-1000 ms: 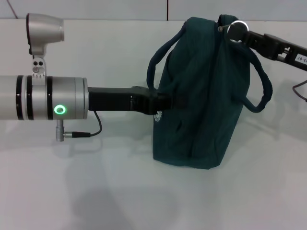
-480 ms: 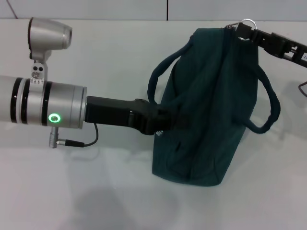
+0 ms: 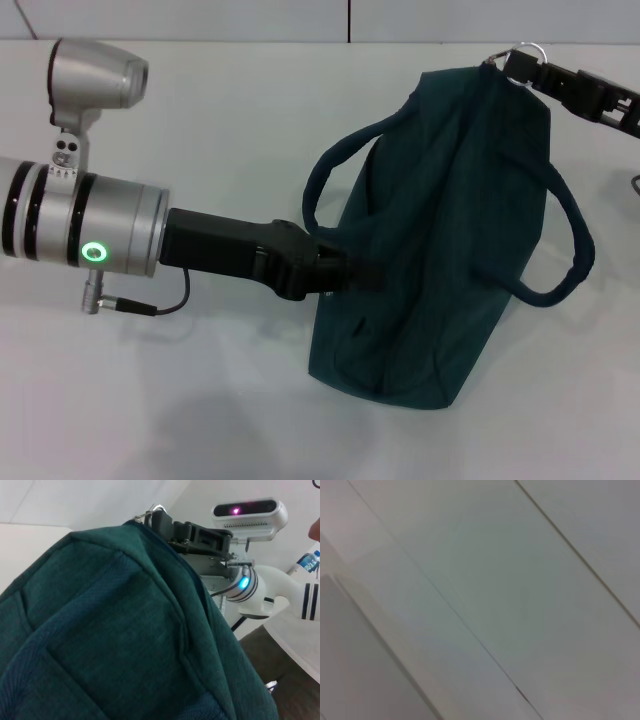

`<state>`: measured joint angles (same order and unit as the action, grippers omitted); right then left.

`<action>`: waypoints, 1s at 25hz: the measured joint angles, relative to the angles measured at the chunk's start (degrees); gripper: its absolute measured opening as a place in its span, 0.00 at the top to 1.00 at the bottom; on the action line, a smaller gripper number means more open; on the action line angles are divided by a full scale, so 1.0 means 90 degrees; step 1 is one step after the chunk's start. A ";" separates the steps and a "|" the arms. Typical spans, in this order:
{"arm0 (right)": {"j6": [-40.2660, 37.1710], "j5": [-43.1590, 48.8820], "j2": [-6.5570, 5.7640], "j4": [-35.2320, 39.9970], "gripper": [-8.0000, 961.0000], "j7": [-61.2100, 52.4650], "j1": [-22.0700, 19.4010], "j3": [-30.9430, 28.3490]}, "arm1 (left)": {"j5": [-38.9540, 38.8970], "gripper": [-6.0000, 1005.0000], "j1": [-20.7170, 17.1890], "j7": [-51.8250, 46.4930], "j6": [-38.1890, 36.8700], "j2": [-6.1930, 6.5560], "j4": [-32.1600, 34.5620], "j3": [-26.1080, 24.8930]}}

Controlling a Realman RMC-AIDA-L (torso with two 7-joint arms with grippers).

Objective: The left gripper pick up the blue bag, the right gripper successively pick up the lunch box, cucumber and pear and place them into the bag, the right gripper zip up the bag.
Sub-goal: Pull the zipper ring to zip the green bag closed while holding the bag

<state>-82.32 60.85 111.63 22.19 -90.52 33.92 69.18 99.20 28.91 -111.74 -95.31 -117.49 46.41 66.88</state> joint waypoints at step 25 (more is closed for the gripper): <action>-0.0034 0.0116 -0.0001 0.0017 0.99 0.0183 -0.0181 0.0060 | -0.0401 0.73 0.0315 -0.1678 -0.0294 0.0489 0.0228 -0.1704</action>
<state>-82.63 61.89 111.63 22.35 -88.87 32.29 69.72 95.59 31.74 -126.84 -97.95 -113.09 48.46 51.55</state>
